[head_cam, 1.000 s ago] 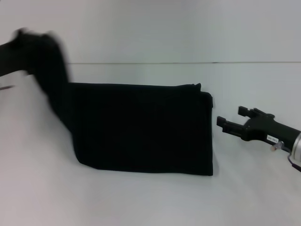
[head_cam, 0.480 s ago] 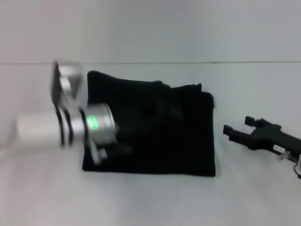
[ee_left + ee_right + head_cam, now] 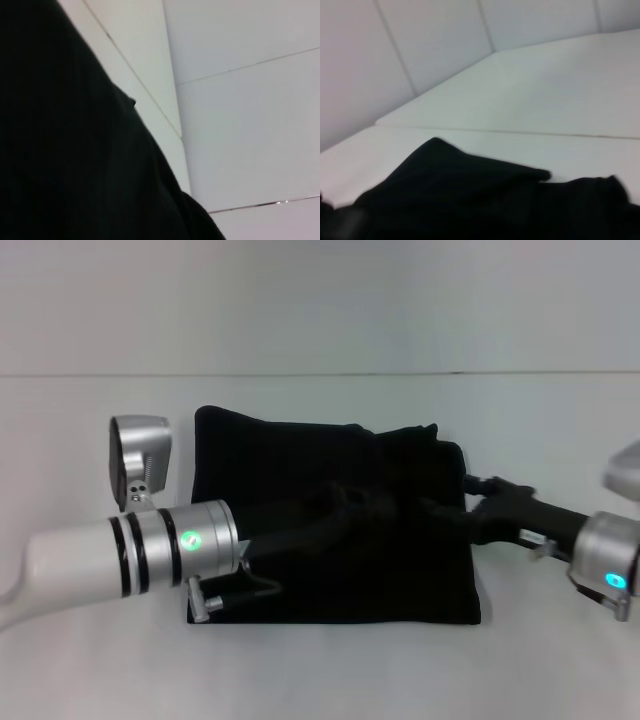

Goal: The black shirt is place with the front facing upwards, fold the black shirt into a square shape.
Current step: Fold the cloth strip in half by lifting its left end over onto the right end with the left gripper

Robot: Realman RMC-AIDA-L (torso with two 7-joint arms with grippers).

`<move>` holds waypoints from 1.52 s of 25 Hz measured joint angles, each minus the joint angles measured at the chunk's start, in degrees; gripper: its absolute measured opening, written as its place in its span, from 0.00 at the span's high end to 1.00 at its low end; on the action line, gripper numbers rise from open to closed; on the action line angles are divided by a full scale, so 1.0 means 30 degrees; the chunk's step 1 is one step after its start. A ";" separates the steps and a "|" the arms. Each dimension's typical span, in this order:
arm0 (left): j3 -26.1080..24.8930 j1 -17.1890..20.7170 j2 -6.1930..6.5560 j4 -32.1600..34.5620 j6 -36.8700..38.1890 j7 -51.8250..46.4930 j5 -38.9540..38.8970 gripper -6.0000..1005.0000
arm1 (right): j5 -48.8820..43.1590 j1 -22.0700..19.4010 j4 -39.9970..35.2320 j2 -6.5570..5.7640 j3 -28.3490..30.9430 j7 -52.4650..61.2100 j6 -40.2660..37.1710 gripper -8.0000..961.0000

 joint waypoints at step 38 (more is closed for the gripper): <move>0.3752 -0.2628 -0.0311 -0.1994 -0.2157 0.0669 -0.0101 0.93 | 0.4962 0.2096 -0.0060 -0.0031 -0.1300 -0.0696 0.4790 0.09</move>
